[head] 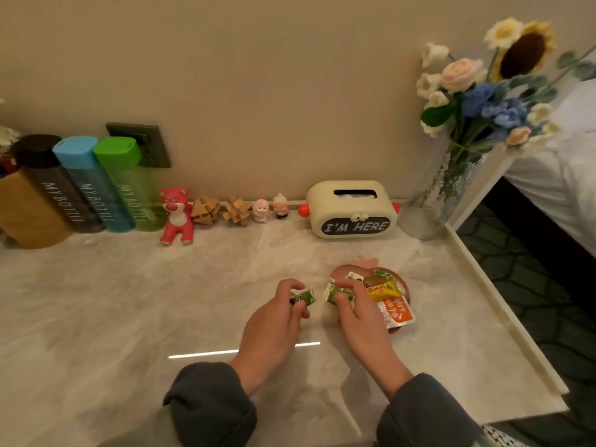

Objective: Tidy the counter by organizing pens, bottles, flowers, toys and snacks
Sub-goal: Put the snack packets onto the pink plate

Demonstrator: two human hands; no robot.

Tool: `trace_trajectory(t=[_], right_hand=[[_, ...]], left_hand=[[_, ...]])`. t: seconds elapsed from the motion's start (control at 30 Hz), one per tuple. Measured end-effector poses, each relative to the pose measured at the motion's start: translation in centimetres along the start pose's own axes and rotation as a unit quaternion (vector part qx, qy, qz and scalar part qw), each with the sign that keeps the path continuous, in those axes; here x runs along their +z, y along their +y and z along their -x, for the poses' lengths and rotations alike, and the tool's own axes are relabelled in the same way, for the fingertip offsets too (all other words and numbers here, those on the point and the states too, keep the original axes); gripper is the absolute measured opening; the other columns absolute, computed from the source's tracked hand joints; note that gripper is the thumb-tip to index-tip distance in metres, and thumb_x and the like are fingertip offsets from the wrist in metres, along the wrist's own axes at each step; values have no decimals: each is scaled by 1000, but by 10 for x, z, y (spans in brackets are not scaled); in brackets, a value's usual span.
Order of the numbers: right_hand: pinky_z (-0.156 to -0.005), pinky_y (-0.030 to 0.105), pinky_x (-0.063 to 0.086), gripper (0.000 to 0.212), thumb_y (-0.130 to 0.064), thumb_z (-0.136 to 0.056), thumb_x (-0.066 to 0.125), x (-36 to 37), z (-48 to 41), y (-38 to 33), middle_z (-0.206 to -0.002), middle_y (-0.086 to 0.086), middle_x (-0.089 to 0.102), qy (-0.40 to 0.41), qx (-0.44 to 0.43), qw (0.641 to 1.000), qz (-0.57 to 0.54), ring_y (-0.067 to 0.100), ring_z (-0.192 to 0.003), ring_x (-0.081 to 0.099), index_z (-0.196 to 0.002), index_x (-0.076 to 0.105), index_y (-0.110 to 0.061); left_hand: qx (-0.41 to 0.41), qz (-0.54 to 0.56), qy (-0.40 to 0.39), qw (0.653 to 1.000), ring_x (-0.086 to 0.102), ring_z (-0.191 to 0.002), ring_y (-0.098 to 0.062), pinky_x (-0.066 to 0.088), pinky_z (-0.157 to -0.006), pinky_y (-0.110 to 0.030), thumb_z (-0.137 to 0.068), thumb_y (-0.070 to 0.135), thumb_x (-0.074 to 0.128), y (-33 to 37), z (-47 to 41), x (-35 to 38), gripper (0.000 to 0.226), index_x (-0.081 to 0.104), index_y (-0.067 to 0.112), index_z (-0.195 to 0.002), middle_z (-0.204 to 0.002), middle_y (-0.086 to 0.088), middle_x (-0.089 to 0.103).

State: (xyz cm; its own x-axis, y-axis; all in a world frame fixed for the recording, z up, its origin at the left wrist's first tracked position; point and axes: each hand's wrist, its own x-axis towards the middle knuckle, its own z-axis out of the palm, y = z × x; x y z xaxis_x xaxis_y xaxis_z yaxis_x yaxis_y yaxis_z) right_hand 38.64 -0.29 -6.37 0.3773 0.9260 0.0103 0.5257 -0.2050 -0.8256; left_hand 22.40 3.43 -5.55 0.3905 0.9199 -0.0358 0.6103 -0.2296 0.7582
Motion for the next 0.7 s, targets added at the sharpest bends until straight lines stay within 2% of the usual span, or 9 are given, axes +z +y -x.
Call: trace_trajectory(t=[0.1,0.23,0.37,0.47,0.57,0.7], right_hand=[[-68,30,45,7,-28,-95,55,-21,2,13,-89,-13,57,13,20,1000,11,7,-80,57,-99,49,-30],[-59,30,47,10,-35,-90,62,-45,3,34,-74,-8,62,18,32,999,29,7,-66,60,-90,52,-35],[-65,27,51,6,-39,-89,62,-59,-2,52,-86,-9,67,-7,27,998,57,7,-78,63,-91,57,-36],[-71,32,54,10,-37,-95,52,-63,-7,61,-91,-7,70,-40,26,996,78,10,-80,65,-98,61,-33],[-66,23,50,13,-37,-97,46,-66,-12,66,-95,-10,68,-59,1,993,103,6,-81,62,-100,59,-36],[-53,12,36,3,-41,-93,53,-70,-16,67,-84,-16,63,-65,-4,989,134,-3,-70,57,-90,53,-42]], left_hand=[[4,8,-5,1000,61,-71,3,52,-68,-29,-97,34,46,18,-6,18,11,38,39,-104,-82,21,66],[18,-26,-18,999,63,-71,-5,53,-68,-35,-94,42,50,36,-15,44,12,44,40,-105,-78,13,67],[11,-70,-9,997,62,-74,-7,53,-66,-34,-94,44,48,41,-23,64,15,48,41,-109,-83,10,66],[-2,-88,1,996,62,-83,-7,51,-69,-30,-97,40,43,40,-28,74,18,51,40,-114,-98,12,68],[-20,-93,15,995,63,-90,-9,51,-73,-31,-98,36,42,42,-30,82,22,53,41,-117,-105,12,68],[-34,-112,41,992,63,-86,-6,43,-62,-23,-96,40,46,44,-33,86,27,55,45,-121,-102,14,69]])
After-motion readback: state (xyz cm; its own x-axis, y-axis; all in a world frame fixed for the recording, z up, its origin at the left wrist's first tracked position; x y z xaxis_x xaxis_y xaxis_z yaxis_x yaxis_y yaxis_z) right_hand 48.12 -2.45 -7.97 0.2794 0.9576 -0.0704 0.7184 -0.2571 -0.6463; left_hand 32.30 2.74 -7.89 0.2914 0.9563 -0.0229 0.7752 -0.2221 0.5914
